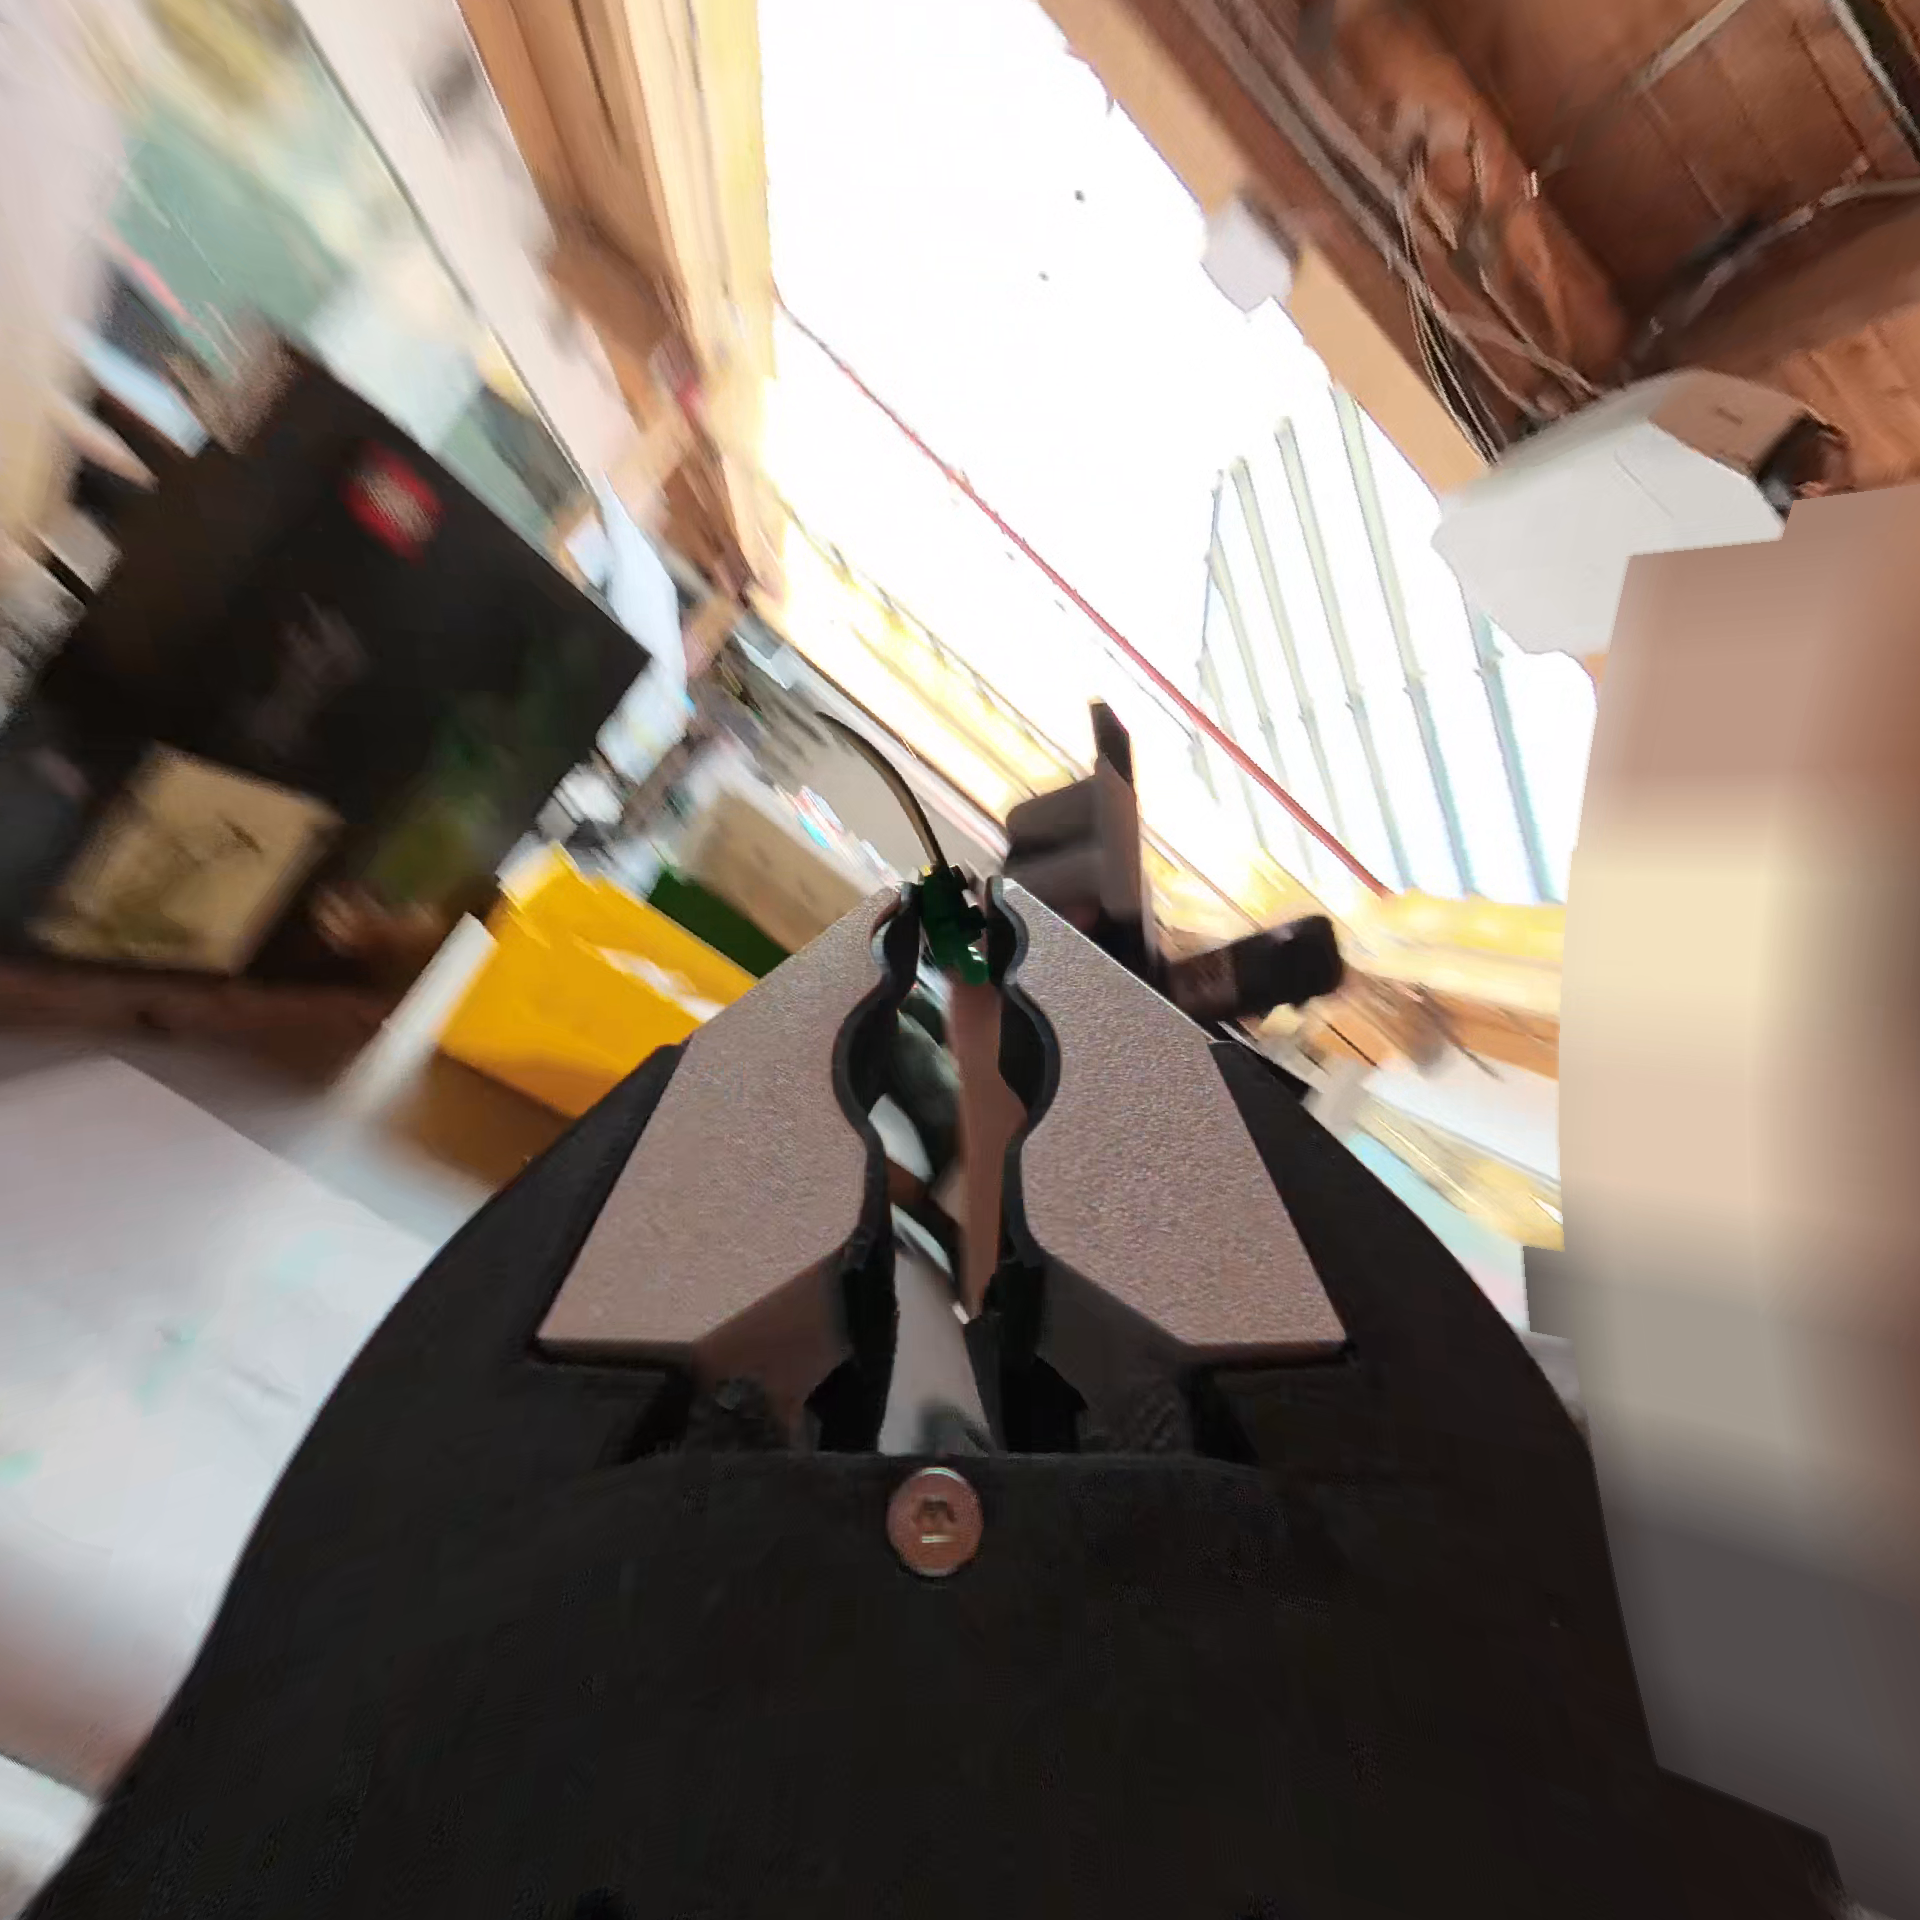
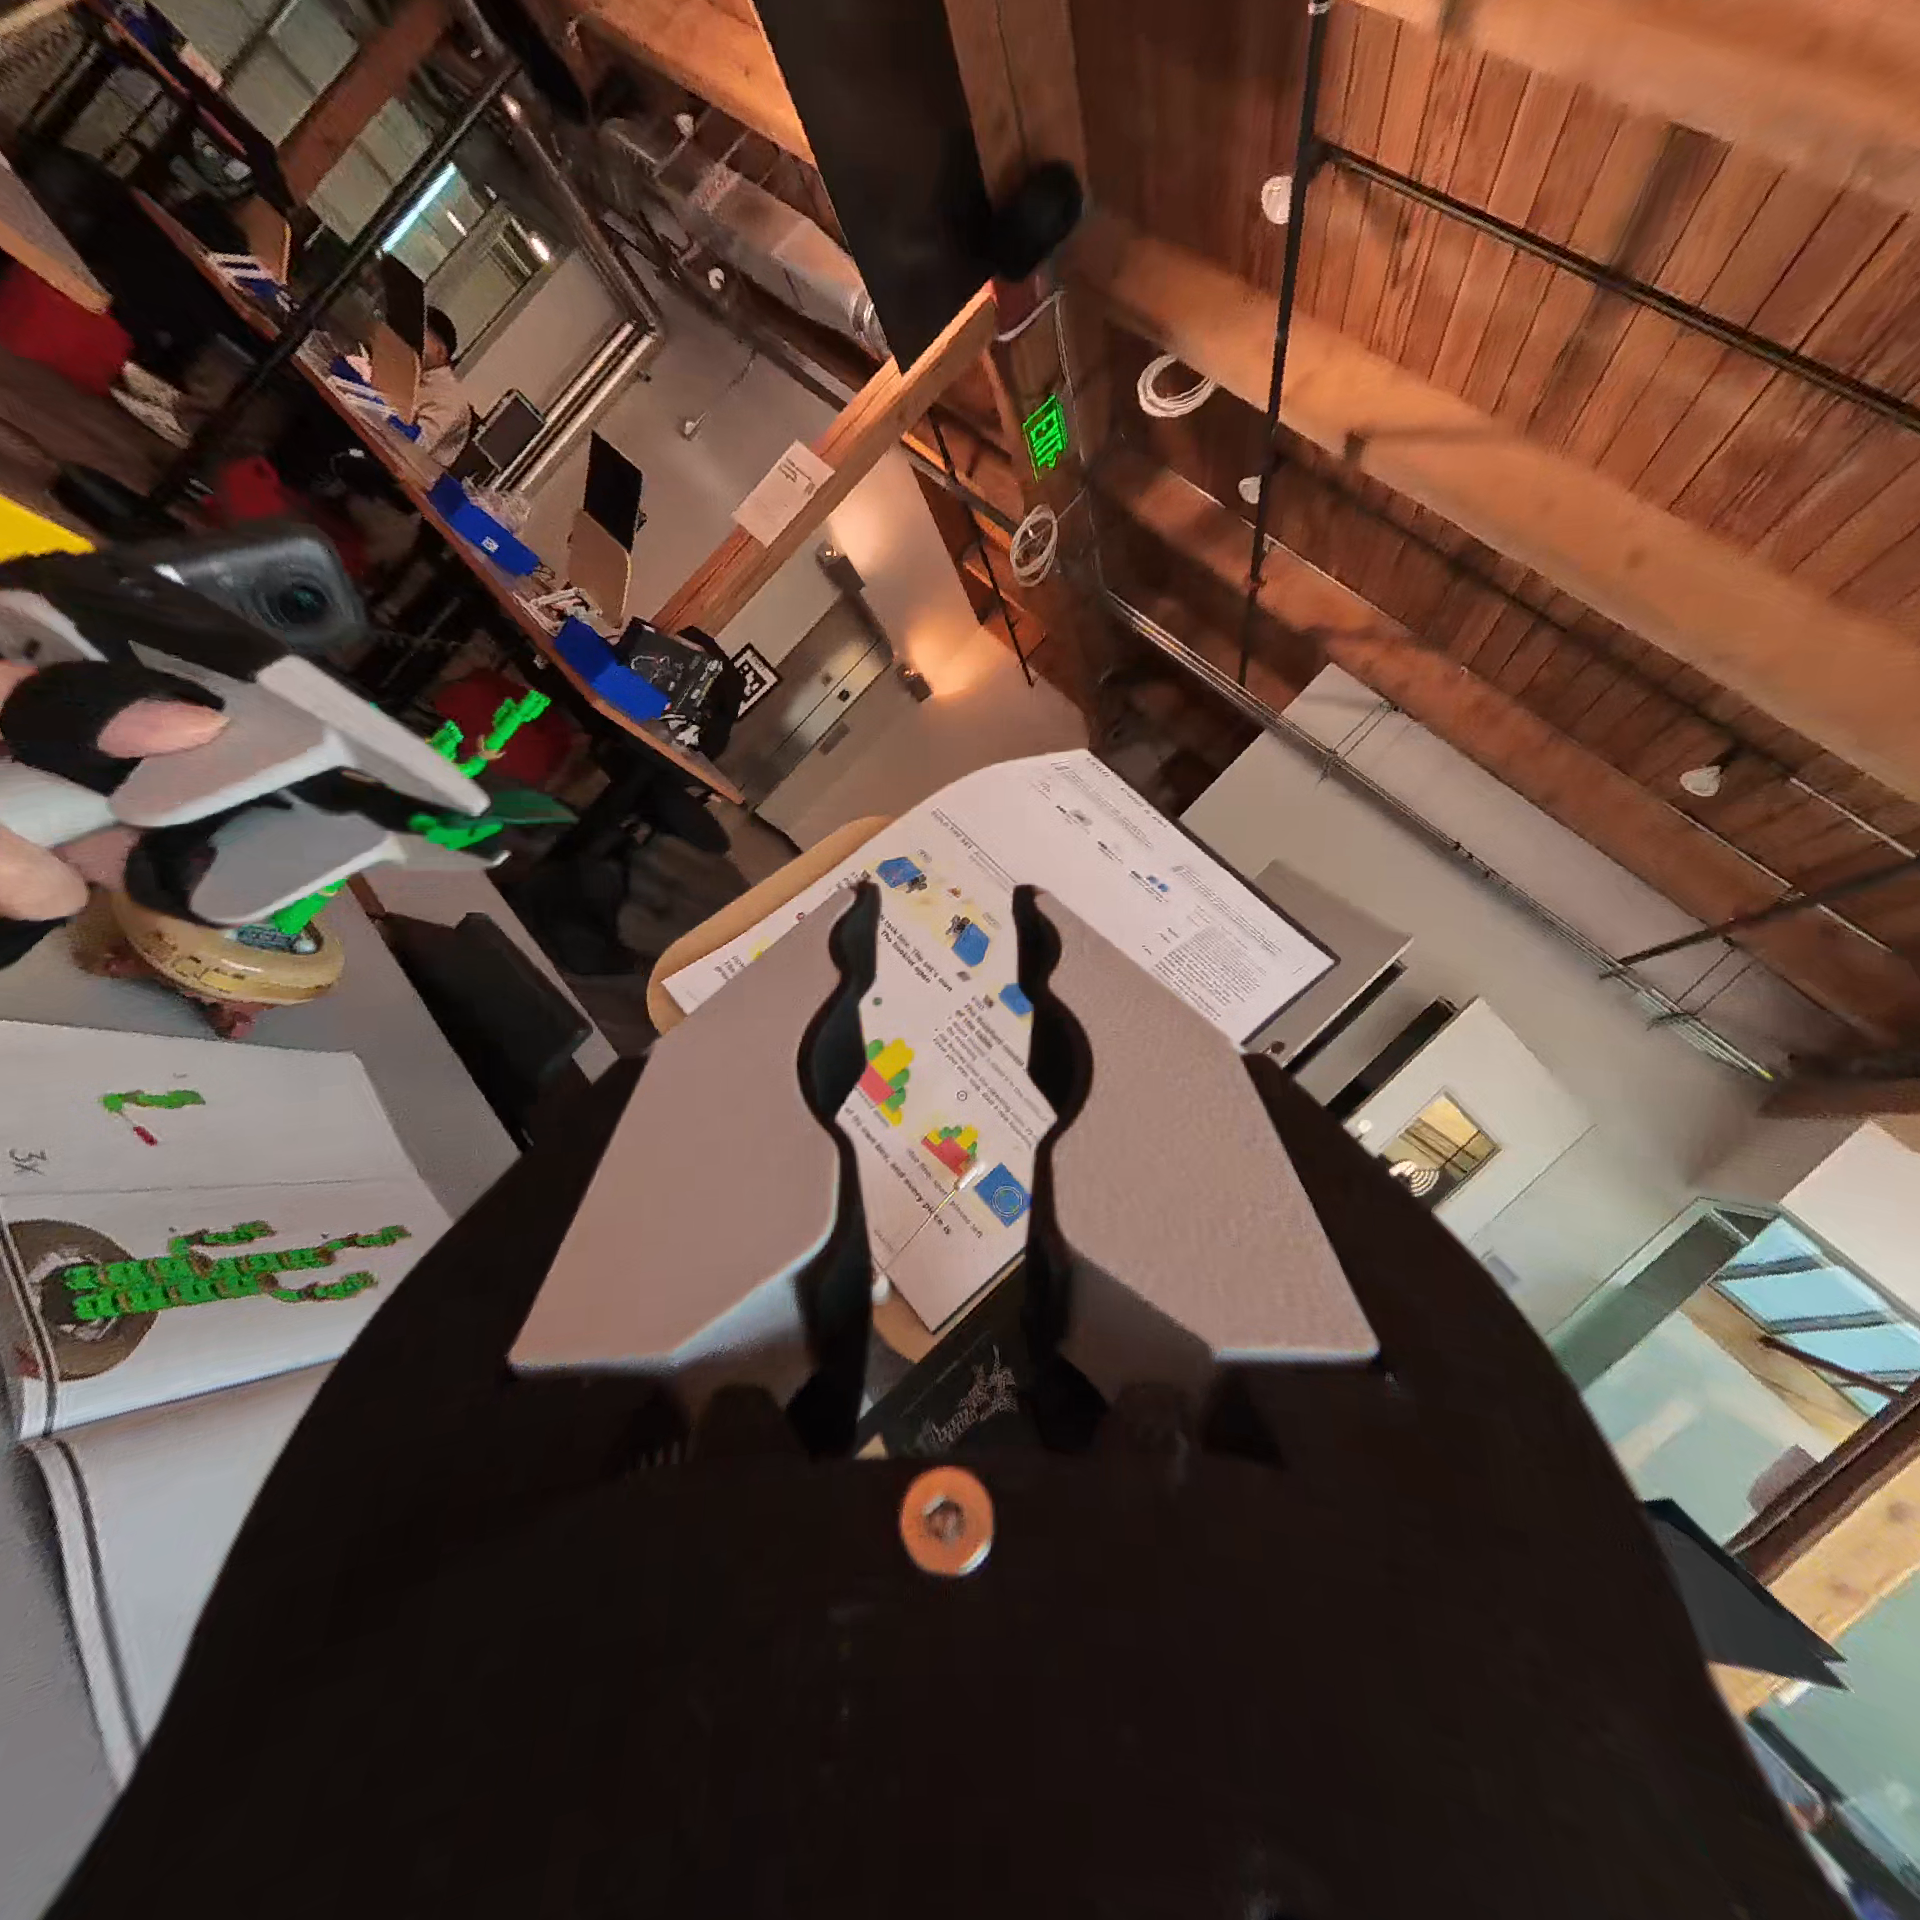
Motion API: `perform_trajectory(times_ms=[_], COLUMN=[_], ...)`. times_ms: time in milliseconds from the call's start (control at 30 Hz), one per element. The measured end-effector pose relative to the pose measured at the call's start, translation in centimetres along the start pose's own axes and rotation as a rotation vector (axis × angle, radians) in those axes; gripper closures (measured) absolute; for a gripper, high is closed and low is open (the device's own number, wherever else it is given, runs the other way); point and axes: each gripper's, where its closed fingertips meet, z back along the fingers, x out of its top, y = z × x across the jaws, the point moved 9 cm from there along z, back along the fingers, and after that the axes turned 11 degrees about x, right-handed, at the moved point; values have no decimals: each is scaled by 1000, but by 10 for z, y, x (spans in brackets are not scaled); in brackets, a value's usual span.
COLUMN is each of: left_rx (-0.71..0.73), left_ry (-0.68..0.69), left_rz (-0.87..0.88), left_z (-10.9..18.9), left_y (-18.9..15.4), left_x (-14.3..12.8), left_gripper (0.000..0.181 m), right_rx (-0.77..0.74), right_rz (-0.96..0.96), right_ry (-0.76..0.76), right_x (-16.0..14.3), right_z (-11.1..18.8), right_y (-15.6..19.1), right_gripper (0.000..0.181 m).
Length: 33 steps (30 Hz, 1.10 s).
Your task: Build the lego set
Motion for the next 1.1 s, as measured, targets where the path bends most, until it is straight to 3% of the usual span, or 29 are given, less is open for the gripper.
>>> perform_trajectory(times_ms=[67,167,467,567,700,767,933,1100], left_rx=[74,117,91,78,76,77,77,94], left_ry=[-175,-319,-430,-441,-493,-522,-518,-498], left_rz=[-110,-245,-296,-298,-272,-246,-232,-249], left_z=[3,5,0,-1,4,8,8,3], left_y=[-7,-19,-30,-30,-27,-23,-21,-20], left_x=[-1,-5,-17,-18,-17,-16,-21,-28], left_gripper=[171,171,171,171,170,171,171,170], right_rx=[78,246,392,379,311,288,260,191], right_rz=[-9,-65,-18,-42,-240,-285,-332,-252], right_ry=[60,96,35,32,-135,-138,-127,-104], right_x=[2,2,3,-2,-4,-9,-10,-7], right_z=[-12,-35,-70,-72,-78,-85,-97,-98], right_y=[9,31,81,83,84,90,104,112], right_gripper=[152,144,153,150,151,151,156,170])
